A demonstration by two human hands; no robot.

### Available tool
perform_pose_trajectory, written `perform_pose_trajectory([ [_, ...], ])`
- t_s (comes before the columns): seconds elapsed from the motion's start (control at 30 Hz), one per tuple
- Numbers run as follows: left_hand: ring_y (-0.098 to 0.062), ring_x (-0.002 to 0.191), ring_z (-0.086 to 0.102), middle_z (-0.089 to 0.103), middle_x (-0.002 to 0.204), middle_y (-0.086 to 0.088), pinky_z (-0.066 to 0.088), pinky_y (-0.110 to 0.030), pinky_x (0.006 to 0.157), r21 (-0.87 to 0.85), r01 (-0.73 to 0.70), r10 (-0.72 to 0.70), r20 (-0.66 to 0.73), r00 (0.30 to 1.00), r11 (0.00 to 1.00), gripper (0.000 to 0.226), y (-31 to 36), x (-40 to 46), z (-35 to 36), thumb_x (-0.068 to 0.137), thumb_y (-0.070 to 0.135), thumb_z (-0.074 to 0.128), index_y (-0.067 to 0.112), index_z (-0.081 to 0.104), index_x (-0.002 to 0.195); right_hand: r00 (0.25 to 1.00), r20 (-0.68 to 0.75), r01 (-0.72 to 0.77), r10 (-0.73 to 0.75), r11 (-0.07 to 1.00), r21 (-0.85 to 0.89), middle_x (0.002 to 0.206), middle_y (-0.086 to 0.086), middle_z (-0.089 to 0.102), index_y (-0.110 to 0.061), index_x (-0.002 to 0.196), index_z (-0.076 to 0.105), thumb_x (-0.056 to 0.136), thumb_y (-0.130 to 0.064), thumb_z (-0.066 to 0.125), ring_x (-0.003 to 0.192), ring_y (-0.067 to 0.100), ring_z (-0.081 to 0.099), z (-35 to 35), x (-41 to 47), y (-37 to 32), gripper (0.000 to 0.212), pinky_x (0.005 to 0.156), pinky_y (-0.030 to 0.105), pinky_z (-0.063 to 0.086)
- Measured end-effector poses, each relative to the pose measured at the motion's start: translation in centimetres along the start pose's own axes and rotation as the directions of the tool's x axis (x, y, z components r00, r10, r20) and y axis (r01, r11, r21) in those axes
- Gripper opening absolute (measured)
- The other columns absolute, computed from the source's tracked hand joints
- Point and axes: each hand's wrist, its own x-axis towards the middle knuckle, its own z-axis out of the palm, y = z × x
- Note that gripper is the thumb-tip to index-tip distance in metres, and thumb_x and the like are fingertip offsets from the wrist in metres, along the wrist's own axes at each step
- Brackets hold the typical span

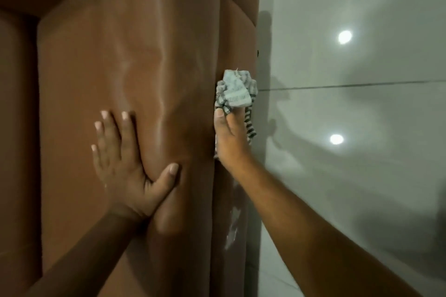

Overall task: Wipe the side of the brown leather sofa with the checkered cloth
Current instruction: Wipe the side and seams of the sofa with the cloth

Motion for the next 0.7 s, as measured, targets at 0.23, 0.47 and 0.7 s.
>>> perform_pose_trajectory([
  [0.23,-0.033,0.155,0.003,0.005,0.168,-0.014,0.007,-0.06,0.12,-0.071,-0.008,-0.001,-0.125,0.992,0.997,0.111,0.0,-1.0,1.5,0.073,0.091,0.026,0.023,0.009,0.159,0.987,0.003,-0.161,0.162,0.987,-0.011,0.161,-0.016,0.022,-0.047,0.148,0.029,0.092,-0.074,0.036,0.152,-0.005,0.018,0.2,-17.1,9.8,0.063,0.132,0.039,0.012],
  [0.47,-0.032,0.155,0.001,0.004,0.168,-0.013,0.003,-0.057,0.12,-0.104,-0.016,0.002,-0.138,0.99,0.994,0.112,0.0,-1.4,1.8,0.073,0.092,0.023,0.022,0.009,0.159,0.902,-0.123,-0.402,0.414,0.909,0.108,0.164,0.003,0.037,-0.026,0.157,0.029,0.089,-0.066,0.032,0.151,0.022,0.036,-1.9,-4.9,11.3,0.079,0.128,0.047,0.028],
  [0.7,-0.034,0.155,0.002,0.006,0.167,-0.015,0.003,-0.06,0.121,-0.079,-0.023,0.011,-0.142,0.99,0.997,0.109,-0.4,-0.6,2.6,0.075,0.091,0.019,0.021,0.01,0.158,0.98,-0.128,-0.152,0.152,0.988,0.011,0.162,0.004,0.038,-0.026,0.153,0.036,0.088,-0.072,0.031,0.151,0.02,0.034,0.1,-3.1,6.2,0.08,0.128,0.048,0.026],
])
